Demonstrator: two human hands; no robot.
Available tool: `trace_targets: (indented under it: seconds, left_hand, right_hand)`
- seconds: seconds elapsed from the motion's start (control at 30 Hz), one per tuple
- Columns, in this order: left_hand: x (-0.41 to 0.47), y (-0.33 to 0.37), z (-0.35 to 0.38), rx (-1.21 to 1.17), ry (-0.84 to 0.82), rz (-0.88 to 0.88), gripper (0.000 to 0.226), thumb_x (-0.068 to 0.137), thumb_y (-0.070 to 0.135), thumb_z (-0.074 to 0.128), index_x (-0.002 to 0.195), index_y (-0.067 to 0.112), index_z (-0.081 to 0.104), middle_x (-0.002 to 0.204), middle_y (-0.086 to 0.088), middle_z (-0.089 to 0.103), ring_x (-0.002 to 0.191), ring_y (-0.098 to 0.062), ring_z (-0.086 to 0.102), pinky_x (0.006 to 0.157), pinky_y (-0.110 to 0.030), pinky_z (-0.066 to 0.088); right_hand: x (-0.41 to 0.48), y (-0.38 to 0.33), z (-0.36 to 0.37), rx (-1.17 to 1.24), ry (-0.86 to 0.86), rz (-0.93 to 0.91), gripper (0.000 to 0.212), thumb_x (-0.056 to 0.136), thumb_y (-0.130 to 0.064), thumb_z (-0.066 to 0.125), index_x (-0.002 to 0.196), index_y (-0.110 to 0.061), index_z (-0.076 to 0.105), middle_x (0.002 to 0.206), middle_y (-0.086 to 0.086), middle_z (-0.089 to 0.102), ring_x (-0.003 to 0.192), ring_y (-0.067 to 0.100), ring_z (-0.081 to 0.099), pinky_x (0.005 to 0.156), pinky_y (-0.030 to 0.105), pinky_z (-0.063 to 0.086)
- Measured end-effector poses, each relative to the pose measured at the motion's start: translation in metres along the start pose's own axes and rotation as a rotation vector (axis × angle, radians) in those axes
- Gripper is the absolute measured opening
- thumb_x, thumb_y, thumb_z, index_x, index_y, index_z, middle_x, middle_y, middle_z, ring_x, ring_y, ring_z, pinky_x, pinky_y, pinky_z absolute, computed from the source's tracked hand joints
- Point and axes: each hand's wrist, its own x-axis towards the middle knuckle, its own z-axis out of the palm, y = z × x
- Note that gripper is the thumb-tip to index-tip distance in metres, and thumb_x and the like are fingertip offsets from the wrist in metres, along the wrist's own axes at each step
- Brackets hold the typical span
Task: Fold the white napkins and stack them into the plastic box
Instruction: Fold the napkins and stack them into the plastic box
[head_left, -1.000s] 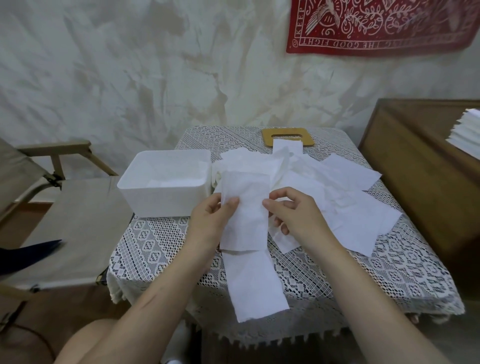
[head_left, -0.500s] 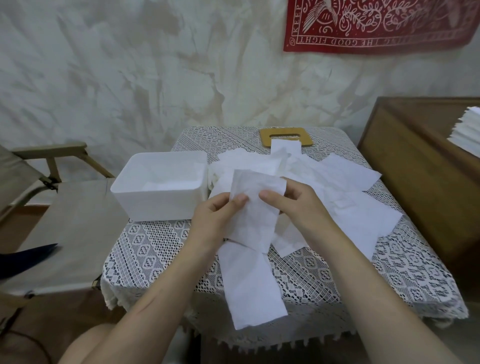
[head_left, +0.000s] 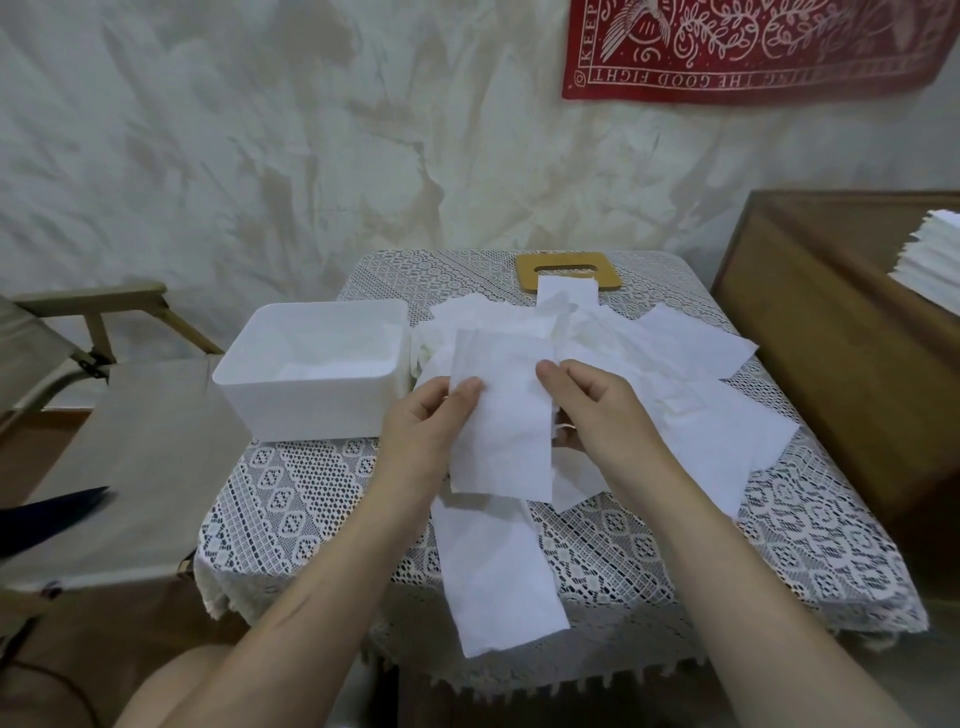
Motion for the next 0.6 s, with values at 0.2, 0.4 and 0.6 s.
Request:
trace_targets:
  seconds: [0.2, 0.4, 0.6]
  left_hand:
    - [0.001, 0.001, -0.003, -0.04, 0.033, 0.023, 0.054, 0.085, 0.044, 0.074, 0.107, -0.004, 0.065, 0.102, -0.015, 0.068, 0.093, -0.026, 0.063, 0.086, -0.046, 0.05]
    - [0.001, -0.002, -0.005, -0.012, 0.032, 0.022, 0.035, 0.098, 0.031, 0.069, 0.105, -0.003, 0.067, 0.104, -0.02, 0.073, 0.093, -0.026, 0.067, 0.086, -0.044, 0.053]
    - [-0.005, -0.001, -0.004, 0.052, -0.022, 0.044, 0.042, 0.088, 0.043, 0.071, 0.098, 0.002, 0.07, 0.096, -0.021, 0.07, 0.088, -0.027, 0.066, 0.078, -0.042, 0.051]
  right_hand:
    - [-0.002, 0.003, -0.006, -0.066, 0.157, 0.001, 0.018, 0.095, -0.026, 0.071, 0.089, -0.015, 0.059, 0.072, -0.005, 0.055, 0.053, 0.011, 0.048, 0.051, 0.025, 0.041]
    - [-0.004, 0.006, -0.006, -0.163, 0.106, -0.05, 0.017, 0.09, -0.029, 0.076, 0.081, -0.016, 0.069, 0.066, -0.012, 0.051, 0.055, 0.007, 0.041, 0.054, 0.021, 0.033]
    - [-0.005, 0.002, 0.002, -0.178, 0.027, -0.073, 0.031, 0.092, -0.02, 0.074, 0.071, -0.003, 0.058, 0.059, -0.008, 0.05, 0.054, 0.009, 0.043, 0.055, 0.019, 0.036]
